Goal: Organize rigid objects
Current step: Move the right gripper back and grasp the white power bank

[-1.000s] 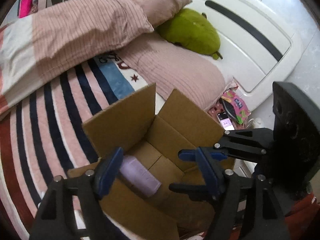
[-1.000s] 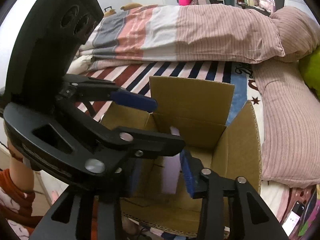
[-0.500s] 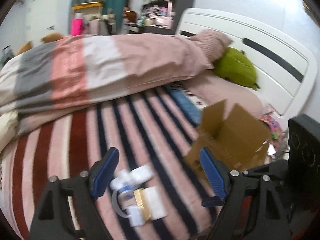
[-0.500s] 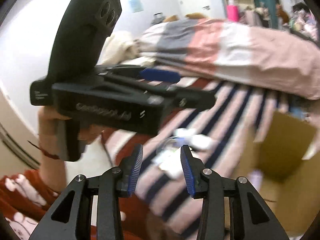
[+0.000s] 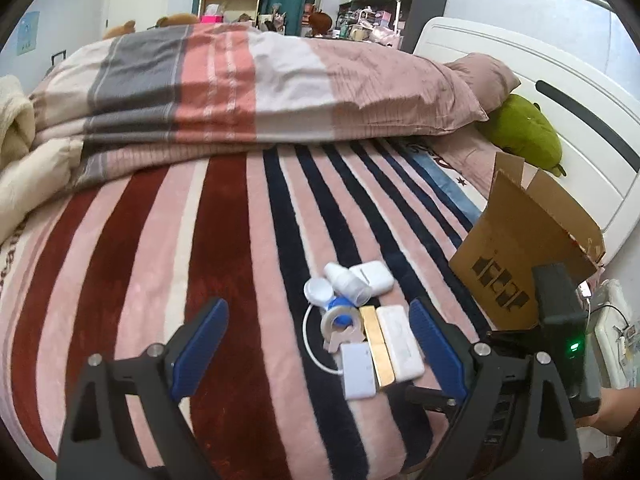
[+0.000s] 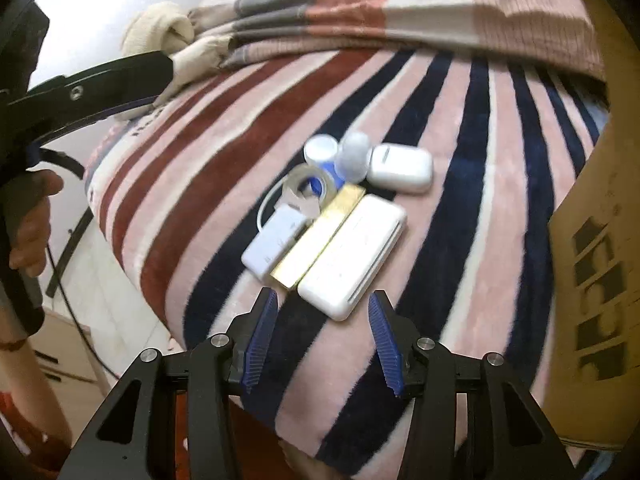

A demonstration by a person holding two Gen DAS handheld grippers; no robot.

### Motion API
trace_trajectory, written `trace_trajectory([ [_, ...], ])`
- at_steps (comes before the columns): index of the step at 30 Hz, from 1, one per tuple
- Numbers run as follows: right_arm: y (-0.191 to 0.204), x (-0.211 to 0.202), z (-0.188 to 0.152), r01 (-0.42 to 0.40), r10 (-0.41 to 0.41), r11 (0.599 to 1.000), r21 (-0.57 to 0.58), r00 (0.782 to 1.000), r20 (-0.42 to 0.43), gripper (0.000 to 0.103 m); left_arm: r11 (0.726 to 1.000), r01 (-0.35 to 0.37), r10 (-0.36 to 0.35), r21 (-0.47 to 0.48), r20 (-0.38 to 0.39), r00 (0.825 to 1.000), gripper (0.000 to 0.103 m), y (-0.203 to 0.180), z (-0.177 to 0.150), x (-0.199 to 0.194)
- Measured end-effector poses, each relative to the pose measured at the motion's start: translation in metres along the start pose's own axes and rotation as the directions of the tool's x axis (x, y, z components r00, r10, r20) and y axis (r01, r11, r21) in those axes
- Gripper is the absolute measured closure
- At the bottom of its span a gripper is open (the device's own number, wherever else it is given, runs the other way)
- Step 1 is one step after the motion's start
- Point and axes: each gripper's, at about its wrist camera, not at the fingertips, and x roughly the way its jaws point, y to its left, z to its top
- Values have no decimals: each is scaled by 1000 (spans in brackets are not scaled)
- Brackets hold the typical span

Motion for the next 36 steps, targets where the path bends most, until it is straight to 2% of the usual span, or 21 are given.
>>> trace_trajectory([
  [2,1,8,-1,39,-39,999,-12,999,-11,59,1000,11,-11,-8,-5,1000,13,2,-3,0],
  [7,-3,11,0,74,-74,997,-2,997,-5,60,1000,8,-8,16,5,1000,13,2,-5,-1],
  [9,-4,7,-1,99,-99,995,9,995,-4,60,999,32,-32,22,7,999,13,2,-4,-2],
  [11,-9,0,-7,167,-167,986,12,986,3,59,998,55,-55,24,6,998,13,3,-5,-1],
  [13,-15,-4,-8,215,-216,976,15,976,6,59,998,46,-46,34,7,999,13,2,-6,-1],
  [17,-17,-3,-3,166,-167,986,24,986,11,57,999,-1,0,42,19,1000,13,4,-9,1],
  [19,-15,2,3,156,-157,987,26,987,19,50,999,-16,16,28,-3,1000,13,8,-9,3],
  [24,-13,20,18,204,-204,979,4,979,11,49,999,-34,35,26,-40,999,13,13,-11,6],
  [25,-13,20,16,217,-217,976,-2,976,12,52,999,-26,27,21,-36,999,13,13,-11,5],
  [26,-12,22,19,243,-242,970,-13,970,14,67,1000,-15,16,22,-33,999,13,12,-11,4],
  [27,-12,22,21,255,-255,967,-22,967,14,72,1000,-10,11,27,-33,999,13,12,-11,4],
  [29,-10,18,23,251,-250,968,-26,968,26,72,999,16,-15,36,-32,999,13,9,-9,3],
  [32,0,2,25,235,-230,969,-73,971,70,72,995,96,-96,24,-31,995,13,3,-2,3],
  [36,21,-34,33,135,-116,982,-135,983,139,72,984,173,-172,40,-23,985,13,-14,13,0],
])
